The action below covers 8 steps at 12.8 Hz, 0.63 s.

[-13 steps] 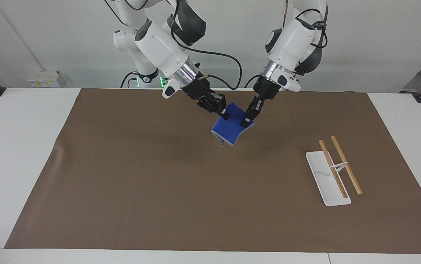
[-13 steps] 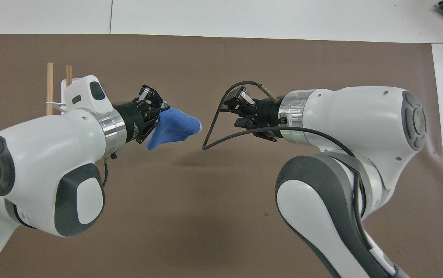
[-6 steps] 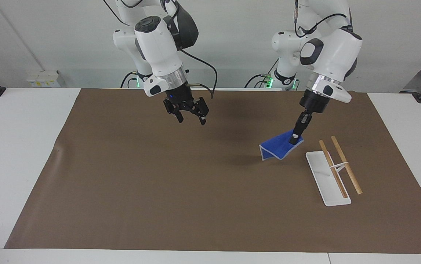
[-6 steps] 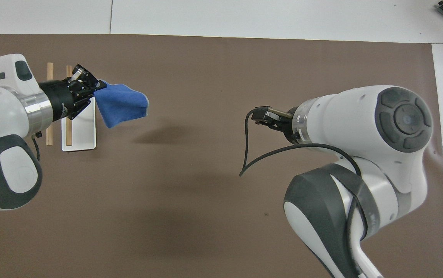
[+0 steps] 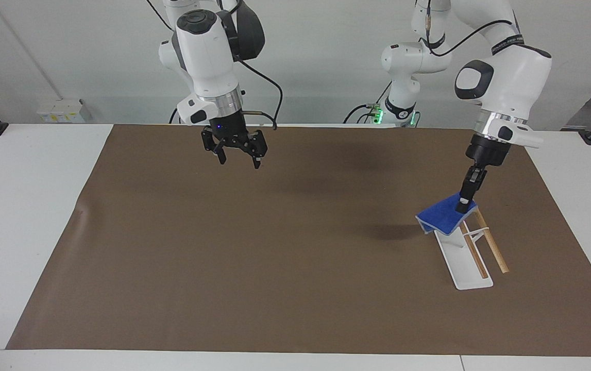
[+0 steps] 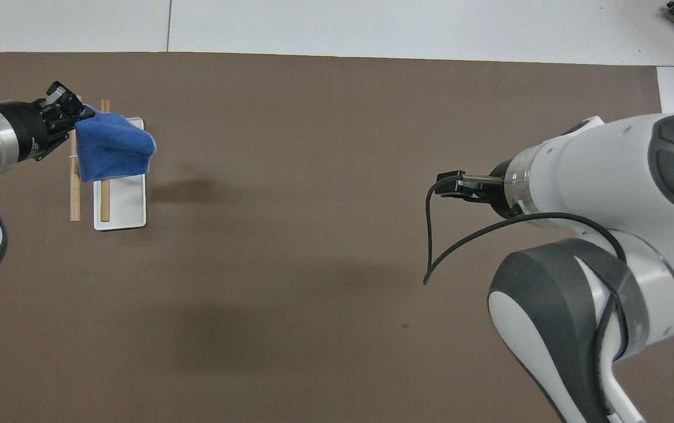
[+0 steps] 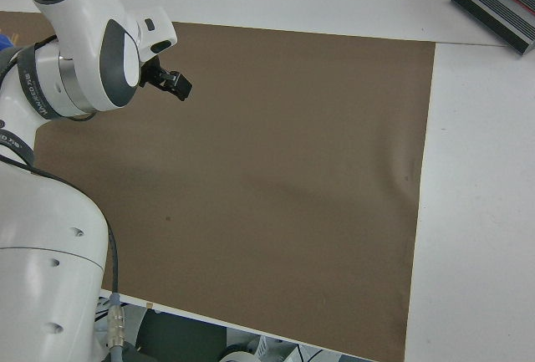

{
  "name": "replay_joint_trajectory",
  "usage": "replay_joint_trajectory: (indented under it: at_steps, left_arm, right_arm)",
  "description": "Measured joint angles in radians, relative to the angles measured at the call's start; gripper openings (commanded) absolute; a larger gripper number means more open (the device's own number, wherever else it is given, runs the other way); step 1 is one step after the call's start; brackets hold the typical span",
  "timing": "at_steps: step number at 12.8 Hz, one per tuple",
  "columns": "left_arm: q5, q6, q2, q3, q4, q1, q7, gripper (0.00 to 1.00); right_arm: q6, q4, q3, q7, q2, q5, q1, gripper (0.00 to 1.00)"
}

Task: Right arm passes towel to left arm to hang
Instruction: 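Carry the towel with the left gripper over the wooden sticks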

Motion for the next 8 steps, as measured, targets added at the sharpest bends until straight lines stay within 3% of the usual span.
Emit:
replay_joint_trajectory:
  at_steps: [8]
  left_arm:
    - [0.000, 0.029, 0.065, 0.019, -0.008, -0.047, -0.036, 0.00]
  right_arm:
    - [-0.034, 0.007, -0.001, -0.101, -0.003, 0.000, -0.059, 1.00]
